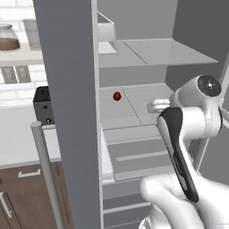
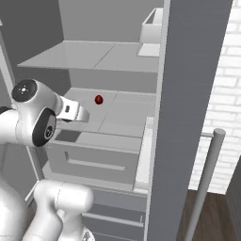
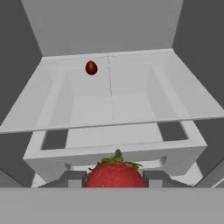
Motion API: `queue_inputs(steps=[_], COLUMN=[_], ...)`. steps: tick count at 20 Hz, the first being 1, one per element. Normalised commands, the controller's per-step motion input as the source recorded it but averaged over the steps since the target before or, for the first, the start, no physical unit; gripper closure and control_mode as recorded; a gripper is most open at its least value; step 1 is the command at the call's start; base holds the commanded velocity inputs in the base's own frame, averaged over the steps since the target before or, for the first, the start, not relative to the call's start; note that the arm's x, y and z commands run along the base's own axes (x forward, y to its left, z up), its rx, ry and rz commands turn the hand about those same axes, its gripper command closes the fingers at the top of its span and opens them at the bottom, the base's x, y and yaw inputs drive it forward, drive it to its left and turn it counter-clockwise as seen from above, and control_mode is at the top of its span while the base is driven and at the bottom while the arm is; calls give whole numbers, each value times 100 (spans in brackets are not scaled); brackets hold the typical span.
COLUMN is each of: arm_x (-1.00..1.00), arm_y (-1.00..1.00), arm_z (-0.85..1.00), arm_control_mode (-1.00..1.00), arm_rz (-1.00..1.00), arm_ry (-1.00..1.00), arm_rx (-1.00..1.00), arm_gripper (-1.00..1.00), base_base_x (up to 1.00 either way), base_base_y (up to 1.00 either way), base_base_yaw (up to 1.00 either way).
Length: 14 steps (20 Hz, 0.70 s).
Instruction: Take the strawberry from the fridge and place it on top of the pancake, located on the dining counter.
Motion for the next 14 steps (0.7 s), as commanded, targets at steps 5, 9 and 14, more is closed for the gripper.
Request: queue_inputs(steps=[5, 9, 14], arm_x=[-100, -98, -45], arm_y=[-2, 0, 0], arm_z=[-76, -72, -41], arm_control_mode=[-100, -100, -100], arm_rz=[0, 0, 1], arm_ry=[11, 8, 2], arm_rx=[-2, -2, 0], arm_gripper=[100, 100, 100], base_base_x=[0, 0, 0], base_base_y=[0, 0, 0], base_base_yaw=[0, 0, 0])
